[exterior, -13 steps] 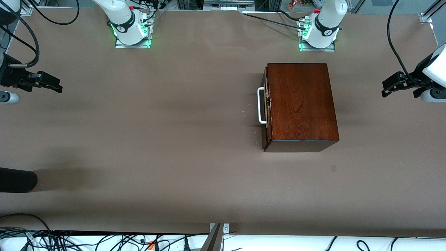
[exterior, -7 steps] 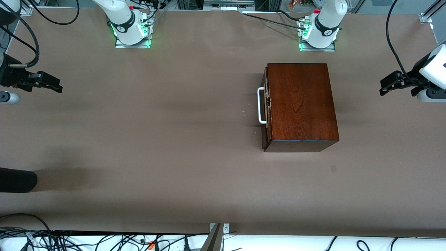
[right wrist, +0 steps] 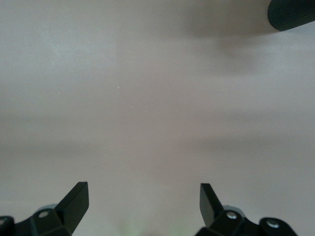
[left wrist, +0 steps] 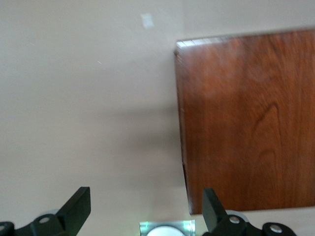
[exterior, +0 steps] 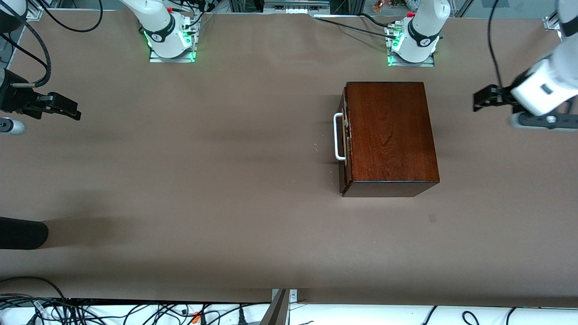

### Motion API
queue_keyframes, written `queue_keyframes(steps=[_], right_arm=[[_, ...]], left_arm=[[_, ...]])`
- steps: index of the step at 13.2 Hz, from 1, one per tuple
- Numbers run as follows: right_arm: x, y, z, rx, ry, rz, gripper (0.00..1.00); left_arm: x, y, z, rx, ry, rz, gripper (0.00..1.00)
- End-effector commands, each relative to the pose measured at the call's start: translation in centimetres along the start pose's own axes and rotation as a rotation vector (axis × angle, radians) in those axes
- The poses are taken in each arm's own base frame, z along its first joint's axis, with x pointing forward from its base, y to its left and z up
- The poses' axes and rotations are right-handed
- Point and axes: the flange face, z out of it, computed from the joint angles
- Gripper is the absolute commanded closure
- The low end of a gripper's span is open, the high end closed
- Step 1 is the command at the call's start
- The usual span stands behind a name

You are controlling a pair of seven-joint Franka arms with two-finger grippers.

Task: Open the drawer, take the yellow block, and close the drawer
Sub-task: 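Reach the left gripper to the white drawer handle of the box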

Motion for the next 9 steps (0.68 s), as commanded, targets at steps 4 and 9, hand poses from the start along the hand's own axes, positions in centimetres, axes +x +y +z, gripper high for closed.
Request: queue_keyframes(steps=[4, 9], right_arm=[[-0.1, 0.1, -0.1, -0.008, 0.006, 0.005, 0.00], [0.0, 0.1, 0.1, -0.008, 0.003, 0.004, 0.00]], left_arm=[[2.1, 15.4, 3.7, 0.013, -0.056, 0.162, 0.00], [3.7, 30.0, 10.7, -0.018, 0.007, 0.041, 0.00]])
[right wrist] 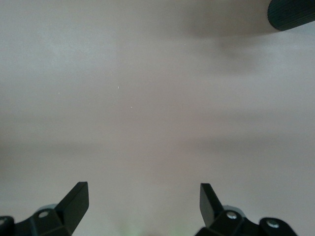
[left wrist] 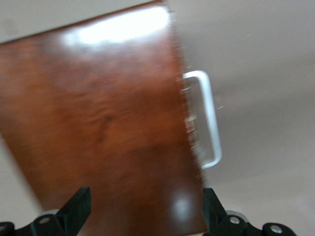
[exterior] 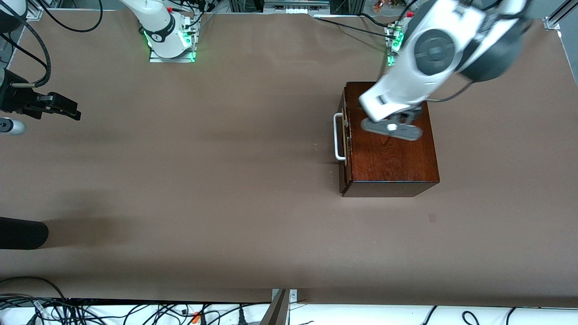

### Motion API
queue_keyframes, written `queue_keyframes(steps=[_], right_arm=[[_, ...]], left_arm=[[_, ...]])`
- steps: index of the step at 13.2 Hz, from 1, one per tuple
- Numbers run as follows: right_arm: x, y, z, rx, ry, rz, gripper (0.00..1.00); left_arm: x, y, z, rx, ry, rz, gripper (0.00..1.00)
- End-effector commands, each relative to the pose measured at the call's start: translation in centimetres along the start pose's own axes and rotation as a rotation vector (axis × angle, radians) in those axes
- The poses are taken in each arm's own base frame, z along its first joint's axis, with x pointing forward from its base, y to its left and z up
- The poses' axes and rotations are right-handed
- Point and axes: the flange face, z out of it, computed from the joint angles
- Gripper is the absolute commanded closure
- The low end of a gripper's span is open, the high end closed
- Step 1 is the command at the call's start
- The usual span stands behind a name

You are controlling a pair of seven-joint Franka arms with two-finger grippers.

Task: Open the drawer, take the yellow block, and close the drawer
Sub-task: 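Reach the left gripper to the white drawer handle of the box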

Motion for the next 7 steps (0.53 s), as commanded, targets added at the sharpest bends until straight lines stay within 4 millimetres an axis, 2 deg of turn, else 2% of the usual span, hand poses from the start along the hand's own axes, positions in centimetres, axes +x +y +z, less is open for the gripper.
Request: queue_keyframes(steps=[1, 3, 4, 6, 7], right_arm=[[0.0, 0.1, 0.0, -0.008, 0.003, 0.003, 0.00], [0.0, 0.1, 0.0, -0.008, 0.003, 0.003, 0.00], [0.0, 0.2, 0.0, -0.008, 0.003, 0.003, 0.00], [0.0, 0.2, 0.0, -0.008, 0.003, 0.003, 0.00], [0.0, 0.2, 0.0, -0.008, 0.003, 0.003, 0.00]], left_arm=[[1.3, 6.5, 3.6, 0.019, 0.017, -0.054, 0.00], [0.8, 10.9, 7.1, 0.117, 0.030, -0.074, 0.00], [1.0, 12.1, 8.5, 0.165, 0.059, -0.075, 0.00], [1.7, 12.7, 10.0, 0.208, 0.123, -0.096, 0.00], [1.5, 13.8, 11.0, 0.220, 0.127, -0.108, 0.00]])
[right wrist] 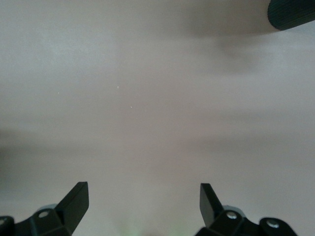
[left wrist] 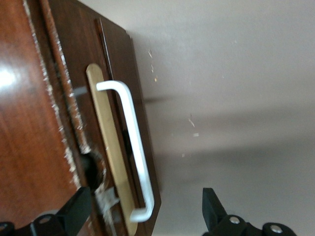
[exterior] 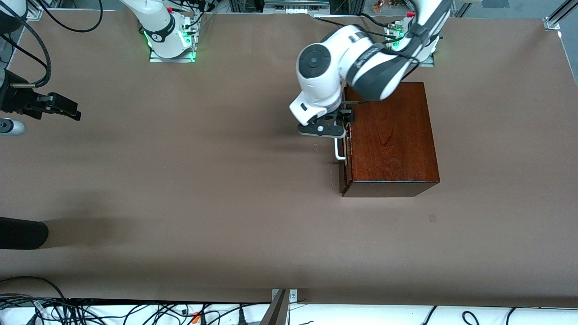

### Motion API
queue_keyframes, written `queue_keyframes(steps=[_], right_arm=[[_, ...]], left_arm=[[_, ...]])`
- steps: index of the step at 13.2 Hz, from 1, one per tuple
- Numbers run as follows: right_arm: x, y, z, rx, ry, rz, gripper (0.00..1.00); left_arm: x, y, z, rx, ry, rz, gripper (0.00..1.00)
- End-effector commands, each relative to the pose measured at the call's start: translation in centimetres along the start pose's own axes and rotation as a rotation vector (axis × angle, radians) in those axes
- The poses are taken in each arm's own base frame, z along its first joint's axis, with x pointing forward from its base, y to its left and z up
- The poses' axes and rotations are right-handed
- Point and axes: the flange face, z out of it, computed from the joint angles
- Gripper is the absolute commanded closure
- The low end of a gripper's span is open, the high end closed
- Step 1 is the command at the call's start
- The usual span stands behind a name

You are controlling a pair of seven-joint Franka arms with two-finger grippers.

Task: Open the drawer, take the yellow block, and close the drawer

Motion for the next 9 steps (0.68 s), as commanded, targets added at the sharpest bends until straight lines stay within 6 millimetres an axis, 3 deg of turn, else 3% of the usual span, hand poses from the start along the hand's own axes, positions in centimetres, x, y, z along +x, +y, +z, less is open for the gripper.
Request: queue_keyframes(steps=[1, 9], right_arm=[[0.0, 0.2, 0.0, -0.008, 0.005, 0.002, 0.00], [-0.1, 0.2, 0.0, -0.008, 0.002, 0.002, 0.00]], left_arm=[[0.4, 2.0, 1.1, 0.047, 0.043, -0.025, 0.00], [-0.4, 4.6, 4.9, 0.111, 0.071, -0.075, 0.00]])
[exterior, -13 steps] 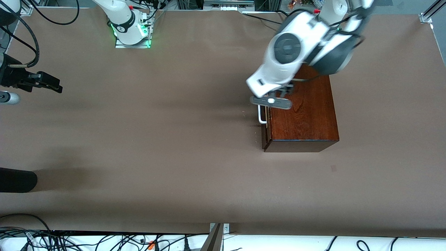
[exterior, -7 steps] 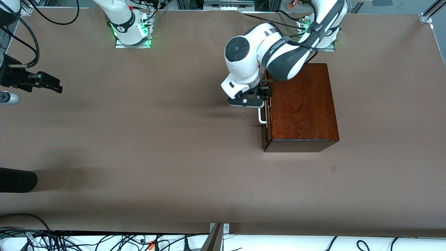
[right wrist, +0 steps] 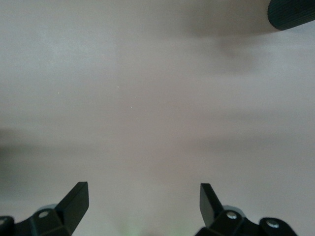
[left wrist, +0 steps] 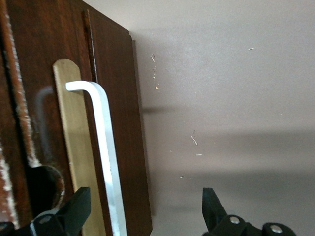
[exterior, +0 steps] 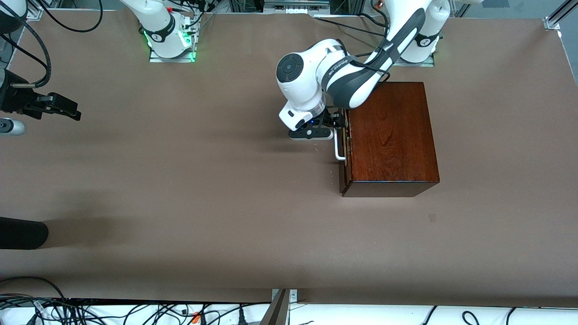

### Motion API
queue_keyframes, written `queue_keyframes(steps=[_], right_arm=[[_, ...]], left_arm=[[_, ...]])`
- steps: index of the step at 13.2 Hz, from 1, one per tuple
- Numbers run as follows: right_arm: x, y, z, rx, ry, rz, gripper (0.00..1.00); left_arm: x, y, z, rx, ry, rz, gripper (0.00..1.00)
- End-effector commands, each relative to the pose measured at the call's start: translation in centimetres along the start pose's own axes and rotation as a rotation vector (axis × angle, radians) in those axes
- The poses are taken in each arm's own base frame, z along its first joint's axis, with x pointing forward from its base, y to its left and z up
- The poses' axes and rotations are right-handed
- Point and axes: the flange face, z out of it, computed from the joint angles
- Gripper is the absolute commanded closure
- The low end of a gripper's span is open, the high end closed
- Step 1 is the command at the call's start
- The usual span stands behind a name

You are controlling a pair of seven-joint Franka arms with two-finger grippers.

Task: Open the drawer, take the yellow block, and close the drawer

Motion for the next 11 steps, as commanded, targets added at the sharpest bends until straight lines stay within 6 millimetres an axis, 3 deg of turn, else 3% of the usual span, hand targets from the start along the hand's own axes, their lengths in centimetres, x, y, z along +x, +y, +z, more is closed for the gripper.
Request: queue_keyframes(steps=[1, 11], right_arm=[[-0.1, 0.2, 0.0, -0.008, 0.002, 0.004, 0.00], [-0.1, 0.2, 0.0, -0.008, 0.000, 0.002, 0.00]], left_arm=[[-0.2, 0.8, 0.5, 0.032, 0.033, 0.003, 0.00], [-0.5, 1.2, 3.3, 0.029, 0.055, -0.017, 0.00]])
